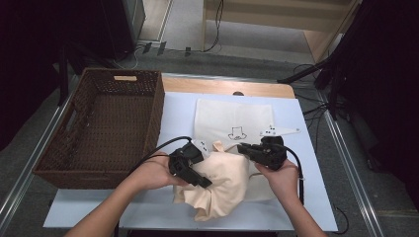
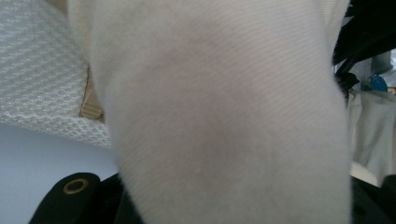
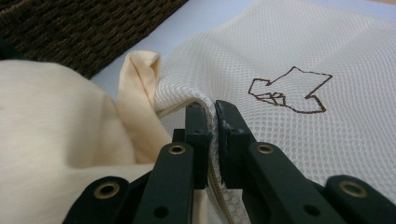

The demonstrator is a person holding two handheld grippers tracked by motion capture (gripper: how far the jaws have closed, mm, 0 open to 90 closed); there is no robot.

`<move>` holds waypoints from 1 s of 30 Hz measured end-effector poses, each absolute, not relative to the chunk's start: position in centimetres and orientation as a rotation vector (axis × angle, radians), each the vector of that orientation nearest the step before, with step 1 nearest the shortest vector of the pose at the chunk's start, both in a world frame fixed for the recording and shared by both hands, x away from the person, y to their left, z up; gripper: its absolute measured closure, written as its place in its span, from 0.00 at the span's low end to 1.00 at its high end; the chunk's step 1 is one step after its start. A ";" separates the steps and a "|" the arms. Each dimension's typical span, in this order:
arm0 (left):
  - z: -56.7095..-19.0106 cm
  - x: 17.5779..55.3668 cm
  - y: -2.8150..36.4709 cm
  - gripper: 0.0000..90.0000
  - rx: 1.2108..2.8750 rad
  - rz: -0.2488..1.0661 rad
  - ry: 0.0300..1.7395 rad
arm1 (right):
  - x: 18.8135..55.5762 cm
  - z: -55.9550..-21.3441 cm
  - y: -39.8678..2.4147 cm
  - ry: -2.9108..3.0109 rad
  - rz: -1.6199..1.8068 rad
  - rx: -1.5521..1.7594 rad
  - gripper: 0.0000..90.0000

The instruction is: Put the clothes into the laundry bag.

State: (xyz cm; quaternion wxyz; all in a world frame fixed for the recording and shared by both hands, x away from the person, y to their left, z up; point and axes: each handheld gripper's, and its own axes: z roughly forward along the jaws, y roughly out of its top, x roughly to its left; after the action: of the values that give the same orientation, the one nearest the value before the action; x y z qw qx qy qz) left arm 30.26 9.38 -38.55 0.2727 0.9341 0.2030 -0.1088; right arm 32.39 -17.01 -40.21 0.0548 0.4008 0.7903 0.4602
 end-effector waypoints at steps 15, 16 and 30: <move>-39.4 30.7 8.4 0.71 2.497 -0.249 0.662 | 31.4 -37.8 -16.6 2.382 1.427 1.149 0.94; -39.5 30.7 8.3 0.71 2.494 -0.252 0.676 | 31.3 -37.7 -16.6 2.384 1.429 1.146 0.94; -40.1 31.1 8.4 0.72 2.414 -0.268 0.870 | 30.4 -36.3 -15.6 2.411 1.447 1.094 0.95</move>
State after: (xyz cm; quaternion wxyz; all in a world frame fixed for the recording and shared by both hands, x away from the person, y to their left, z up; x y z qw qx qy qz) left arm 31.13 8.37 -40.06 0.2773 0.8990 0.3241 -0.0997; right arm 30.44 -15.61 -36.33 0.0624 0.3619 0.7976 0.4786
